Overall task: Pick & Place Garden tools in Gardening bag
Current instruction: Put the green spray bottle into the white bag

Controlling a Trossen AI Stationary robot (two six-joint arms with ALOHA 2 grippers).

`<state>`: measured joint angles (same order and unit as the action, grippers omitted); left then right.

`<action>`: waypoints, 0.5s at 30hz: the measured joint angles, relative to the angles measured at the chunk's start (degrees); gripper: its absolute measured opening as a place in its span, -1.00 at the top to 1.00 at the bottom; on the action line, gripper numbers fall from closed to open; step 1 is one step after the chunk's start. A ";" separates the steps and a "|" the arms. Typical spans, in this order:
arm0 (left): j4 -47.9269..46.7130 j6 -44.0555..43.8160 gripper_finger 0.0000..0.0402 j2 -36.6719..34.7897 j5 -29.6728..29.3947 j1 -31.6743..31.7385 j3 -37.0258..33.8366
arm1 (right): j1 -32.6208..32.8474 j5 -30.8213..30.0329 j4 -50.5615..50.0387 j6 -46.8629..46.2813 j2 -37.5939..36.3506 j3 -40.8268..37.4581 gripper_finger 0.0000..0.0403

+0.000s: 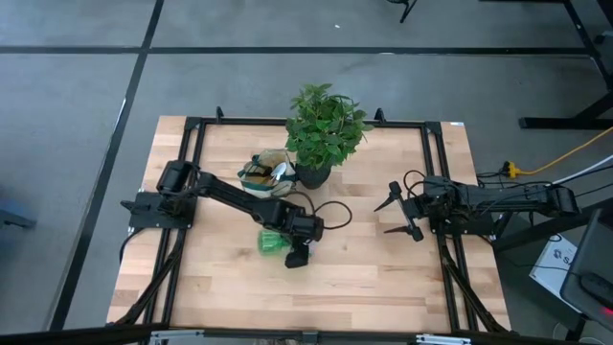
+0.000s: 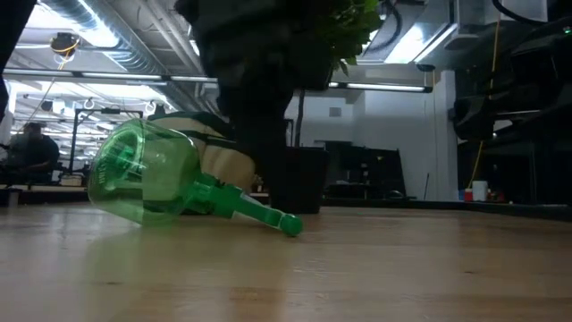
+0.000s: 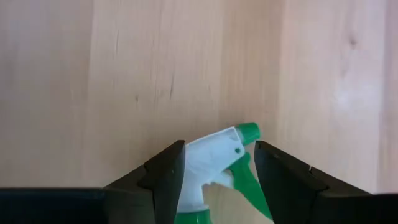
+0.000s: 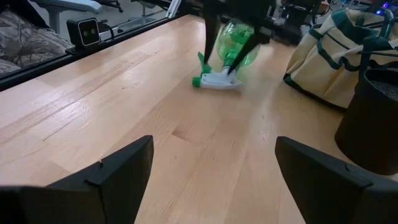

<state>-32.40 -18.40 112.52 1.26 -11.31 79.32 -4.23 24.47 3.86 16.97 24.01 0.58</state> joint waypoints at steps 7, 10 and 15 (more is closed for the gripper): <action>-13.94 0.69 0.08 -0.14 -3.18 -0.12 5.37 | 0.00 0.02 -0.02 0.00 0.00 0.00 -0.69; -19.68 -0.10 0.09 -0.08 -4.05 -0.42 5.41 | 0.00 0.14 -0.02 0.00 0.00 0.00 -0.69; -21.81 -1.82 0.09 -0.08 -4.19 -1.12 5.48 | 0.00 0.15 -0.02 0.00 0.00 0.00 -0.69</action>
<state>-54.22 -20.23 112.44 -2.93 -12.44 84.81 -4.23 24.62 3.84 16.97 24.01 0.58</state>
